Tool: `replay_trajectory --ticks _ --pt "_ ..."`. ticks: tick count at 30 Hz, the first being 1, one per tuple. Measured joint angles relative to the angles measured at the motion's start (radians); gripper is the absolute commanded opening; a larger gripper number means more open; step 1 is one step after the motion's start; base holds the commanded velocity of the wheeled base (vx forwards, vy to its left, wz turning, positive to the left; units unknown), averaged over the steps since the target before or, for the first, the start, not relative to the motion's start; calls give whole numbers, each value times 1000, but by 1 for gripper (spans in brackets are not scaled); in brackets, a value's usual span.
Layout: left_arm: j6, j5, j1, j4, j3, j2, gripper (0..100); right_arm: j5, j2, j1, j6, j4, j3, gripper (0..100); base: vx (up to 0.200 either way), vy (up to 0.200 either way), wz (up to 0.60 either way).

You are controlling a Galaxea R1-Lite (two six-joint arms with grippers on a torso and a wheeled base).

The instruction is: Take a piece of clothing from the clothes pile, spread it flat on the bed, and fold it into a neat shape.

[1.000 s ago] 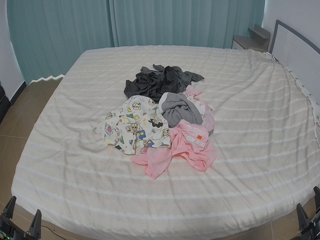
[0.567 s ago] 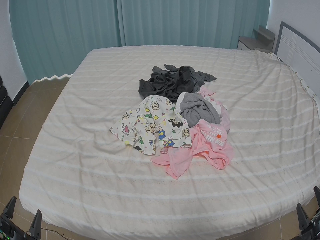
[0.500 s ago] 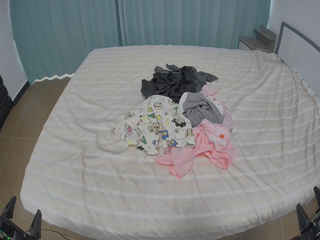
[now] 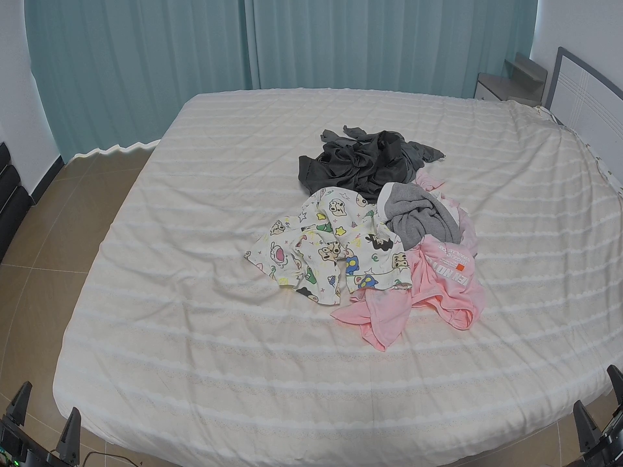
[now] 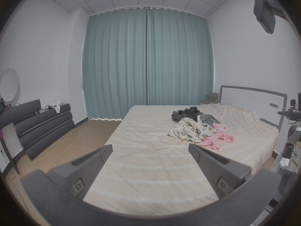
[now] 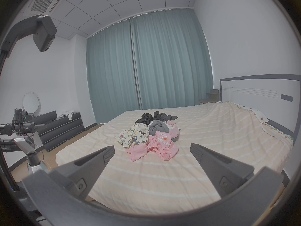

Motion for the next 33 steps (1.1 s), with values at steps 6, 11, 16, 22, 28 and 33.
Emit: replay_trajectory --ticks 6,11,16,22,28,33 --pt "0 0 0 0 0 0 100 29 32 10 0 31 -74 100 100 0 0" --pt "1 0 0 0 0 0 100 56 143 15 1 47 -130 100 0 0 0" --pt "1 0 0 0 0 0 100 83 331 28 3 47 -182 100 0 0 0" --pt "1 0 0 0 0 0 100 102 600 80 31 -2 -246 100 0 0 0" --pt "1 0 0 0 0 0 100 93 894 164 124 -109 -321 100 0 0 0" --pt "1 0 0 0 0 0 100 53 1156 240 223 -228 -407 100 0 0 0"
